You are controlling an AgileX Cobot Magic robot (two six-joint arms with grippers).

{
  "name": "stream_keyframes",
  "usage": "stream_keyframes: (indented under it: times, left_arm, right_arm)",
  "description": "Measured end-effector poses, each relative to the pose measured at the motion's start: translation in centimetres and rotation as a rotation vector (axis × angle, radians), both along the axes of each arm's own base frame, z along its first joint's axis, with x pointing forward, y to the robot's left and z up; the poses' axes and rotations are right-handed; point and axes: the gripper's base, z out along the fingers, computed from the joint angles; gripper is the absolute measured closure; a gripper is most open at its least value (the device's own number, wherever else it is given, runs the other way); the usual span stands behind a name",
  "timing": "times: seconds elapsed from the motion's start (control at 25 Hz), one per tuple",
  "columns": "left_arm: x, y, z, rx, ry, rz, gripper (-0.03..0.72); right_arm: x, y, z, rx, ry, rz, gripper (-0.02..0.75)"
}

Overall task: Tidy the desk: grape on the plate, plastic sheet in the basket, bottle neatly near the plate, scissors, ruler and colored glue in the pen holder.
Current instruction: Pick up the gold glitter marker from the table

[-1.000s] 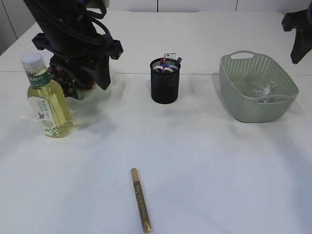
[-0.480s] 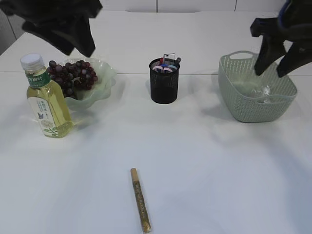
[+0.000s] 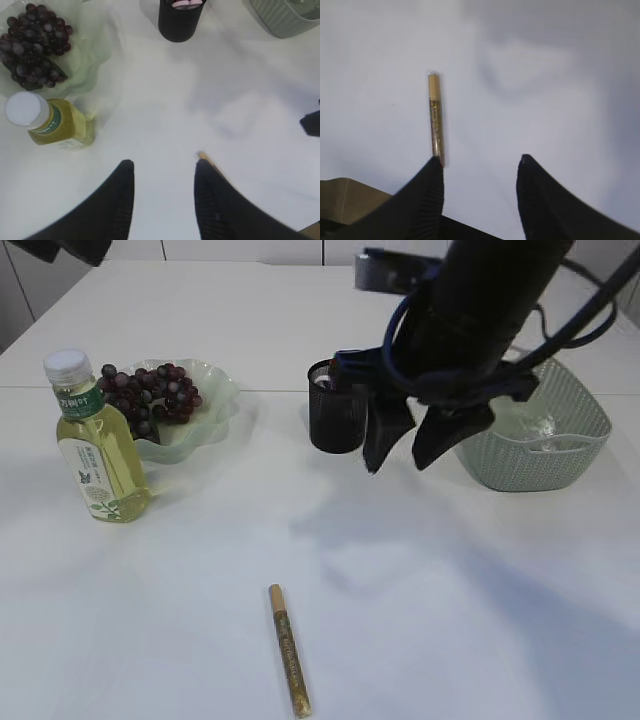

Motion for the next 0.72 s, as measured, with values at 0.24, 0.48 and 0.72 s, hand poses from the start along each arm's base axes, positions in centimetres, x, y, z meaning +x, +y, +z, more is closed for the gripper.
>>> stream_keyframes:
  times: [0.24,0.48,0.72]
  left_arm:
    - [-1.0,0.7,1.1,-0.006,-0.033,0.004,0.392]
    - [-1.7,1.1,1.4,-0.011,-0.042,0.005,0.392]
    - [-2.1,1.3,1.5,-0.011,-0.043,0.005,0.4]
  right_arm:
    - [-1.6,4.9,-3.2,-0.037,0.092,0.058,0.354]
    - [-2.0,7.7,-7.2,-0.046,0.213,0.085,0.354]
    - [-2.0,8.1,-7.7,-0.023,0.245,0.074,0.354]
